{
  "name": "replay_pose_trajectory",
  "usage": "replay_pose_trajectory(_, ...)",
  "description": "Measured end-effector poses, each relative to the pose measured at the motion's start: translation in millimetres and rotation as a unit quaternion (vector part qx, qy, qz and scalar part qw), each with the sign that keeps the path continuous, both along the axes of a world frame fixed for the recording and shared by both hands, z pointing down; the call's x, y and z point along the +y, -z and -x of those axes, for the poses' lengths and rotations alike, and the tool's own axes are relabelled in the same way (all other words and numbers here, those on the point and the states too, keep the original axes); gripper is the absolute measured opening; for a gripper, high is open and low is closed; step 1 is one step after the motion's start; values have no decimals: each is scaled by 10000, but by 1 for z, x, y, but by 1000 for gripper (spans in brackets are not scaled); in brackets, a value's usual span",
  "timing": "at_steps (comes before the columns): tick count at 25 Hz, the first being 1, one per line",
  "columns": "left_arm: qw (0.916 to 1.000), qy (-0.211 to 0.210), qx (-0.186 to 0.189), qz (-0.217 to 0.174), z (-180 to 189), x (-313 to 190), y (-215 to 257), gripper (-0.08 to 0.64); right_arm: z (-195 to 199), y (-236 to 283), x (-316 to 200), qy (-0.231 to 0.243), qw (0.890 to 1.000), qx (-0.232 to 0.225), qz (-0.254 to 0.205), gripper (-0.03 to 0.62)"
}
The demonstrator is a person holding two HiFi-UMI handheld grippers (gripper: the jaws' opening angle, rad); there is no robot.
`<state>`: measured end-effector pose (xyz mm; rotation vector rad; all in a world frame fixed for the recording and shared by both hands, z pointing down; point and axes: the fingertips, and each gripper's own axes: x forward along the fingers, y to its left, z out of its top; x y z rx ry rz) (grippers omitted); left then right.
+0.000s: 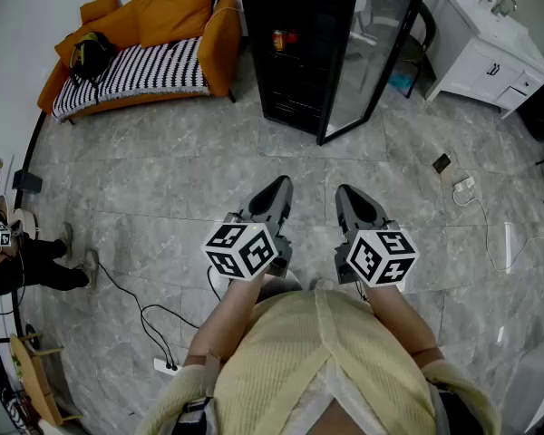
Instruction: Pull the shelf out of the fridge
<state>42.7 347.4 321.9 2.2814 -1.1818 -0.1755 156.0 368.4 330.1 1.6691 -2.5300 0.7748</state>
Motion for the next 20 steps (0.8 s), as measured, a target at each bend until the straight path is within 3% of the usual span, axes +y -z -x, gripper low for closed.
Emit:
replay_pose_trajectory(11, 10000, 7, 6, 33, 6, -6, -3, 28, 5, -2, -7, -46, 10000, -28, 11, 29)
replay_pose_trajectory(20, 9998, 45, 27, 171, 27, -25, -13, 28, 22, -7, -28, -139, 9994, -316, 81, 29)
